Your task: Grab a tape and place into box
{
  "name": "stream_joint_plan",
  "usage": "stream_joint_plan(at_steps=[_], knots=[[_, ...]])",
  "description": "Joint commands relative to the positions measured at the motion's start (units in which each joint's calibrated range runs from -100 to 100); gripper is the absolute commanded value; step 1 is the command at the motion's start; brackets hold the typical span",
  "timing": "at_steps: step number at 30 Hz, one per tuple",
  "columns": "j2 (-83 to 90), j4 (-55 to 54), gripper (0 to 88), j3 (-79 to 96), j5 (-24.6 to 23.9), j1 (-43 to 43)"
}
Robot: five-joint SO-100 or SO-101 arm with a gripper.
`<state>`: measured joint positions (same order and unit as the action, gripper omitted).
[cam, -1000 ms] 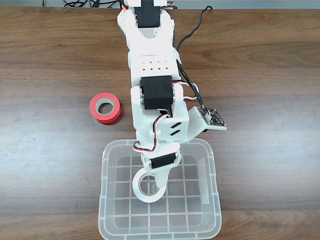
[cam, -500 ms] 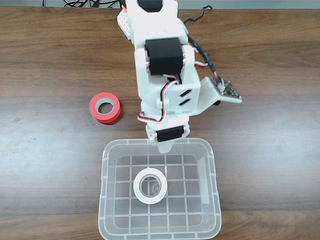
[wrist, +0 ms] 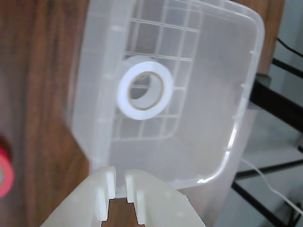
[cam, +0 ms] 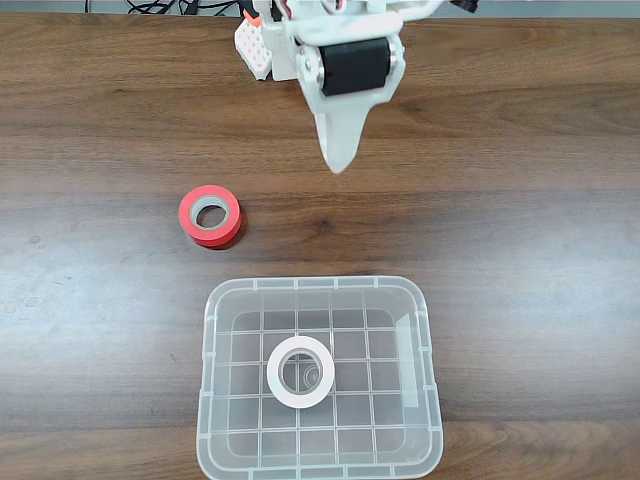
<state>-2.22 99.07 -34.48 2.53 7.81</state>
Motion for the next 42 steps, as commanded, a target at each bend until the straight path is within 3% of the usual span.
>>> stream_joint_plan(at_steps=[1, 12, 19, 32, 42], knots=[[21.1, 0.6, 1.2, 24.0, -0.5, -0.2], [48.6, -27.7, 1.2, 81.3, -0.5, -0.4], [63.6, -40.2, 1.2, 104.7, -2.8, -0.4], [84.5, -41.3, 1.0, 122.3, -3.6, -0.6], [94.7, -38.4, 1.0, 130.7, -3.6, -5.5]])
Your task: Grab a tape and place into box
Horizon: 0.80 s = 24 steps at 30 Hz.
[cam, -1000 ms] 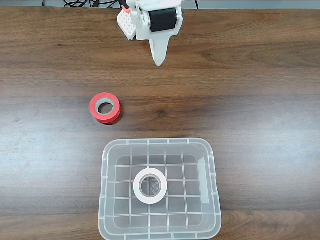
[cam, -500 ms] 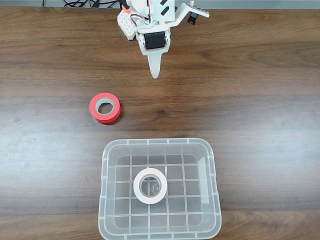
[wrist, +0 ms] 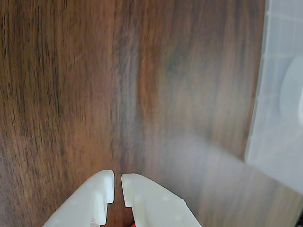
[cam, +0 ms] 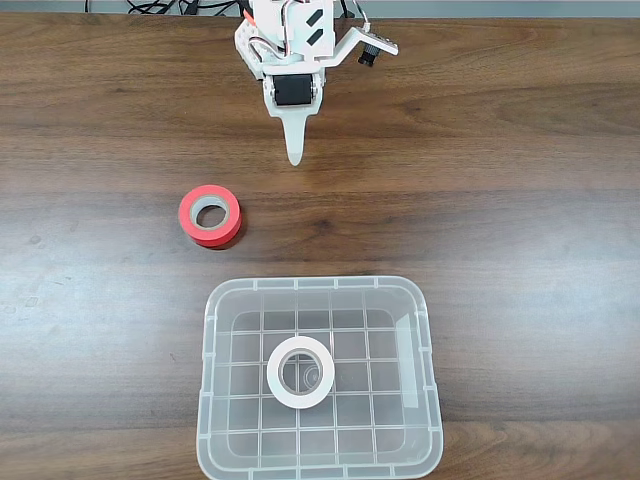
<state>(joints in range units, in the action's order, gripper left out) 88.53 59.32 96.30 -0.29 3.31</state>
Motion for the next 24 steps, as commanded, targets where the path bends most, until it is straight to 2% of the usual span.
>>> stream_joint_plan(at_steps=[1, 9, 24], knots=[[4.8, 2.0, 1.0, 0.1, -0.8, -1.0], [10.5, 6.3, 1.2, 0.7, -0.5, -0.9], [10.5, 6.3, 1.2, 0.7, -0.6, -0.9]])
